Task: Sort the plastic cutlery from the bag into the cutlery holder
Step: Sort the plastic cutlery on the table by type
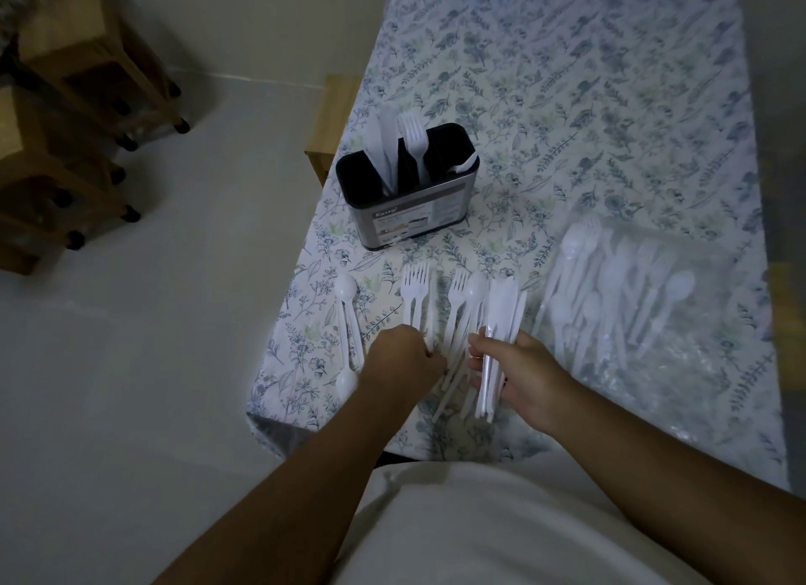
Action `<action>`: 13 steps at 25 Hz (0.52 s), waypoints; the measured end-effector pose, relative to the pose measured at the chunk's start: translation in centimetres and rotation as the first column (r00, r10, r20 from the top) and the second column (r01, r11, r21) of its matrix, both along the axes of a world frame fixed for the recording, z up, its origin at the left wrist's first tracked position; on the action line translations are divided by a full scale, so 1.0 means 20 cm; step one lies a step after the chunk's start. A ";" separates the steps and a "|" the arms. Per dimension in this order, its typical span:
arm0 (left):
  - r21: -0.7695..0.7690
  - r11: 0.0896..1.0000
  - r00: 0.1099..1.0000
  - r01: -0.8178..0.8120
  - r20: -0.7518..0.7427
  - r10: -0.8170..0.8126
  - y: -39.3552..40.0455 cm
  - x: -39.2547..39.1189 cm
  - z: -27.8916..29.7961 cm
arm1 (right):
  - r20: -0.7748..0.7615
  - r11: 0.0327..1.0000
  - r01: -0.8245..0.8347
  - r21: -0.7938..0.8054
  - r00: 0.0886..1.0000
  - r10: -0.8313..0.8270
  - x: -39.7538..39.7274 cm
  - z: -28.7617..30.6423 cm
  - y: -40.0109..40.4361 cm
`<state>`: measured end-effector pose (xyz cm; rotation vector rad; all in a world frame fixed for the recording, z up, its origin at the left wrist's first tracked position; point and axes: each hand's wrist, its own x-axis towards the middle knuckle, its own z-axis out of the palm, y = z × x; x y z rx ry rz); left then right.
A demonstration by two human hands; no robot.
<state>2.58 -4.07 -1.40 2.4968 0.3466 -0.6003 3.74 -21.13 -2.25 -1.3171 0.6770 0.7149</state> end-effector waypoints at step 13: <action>-0.116 0.977 0.968 0.179 0.196 -0.154 -0.07 -0.03 -0.10 | 0.009 0.982 0.186 -0.040 0.983 -0.186 -0.02 -0.01 -0.17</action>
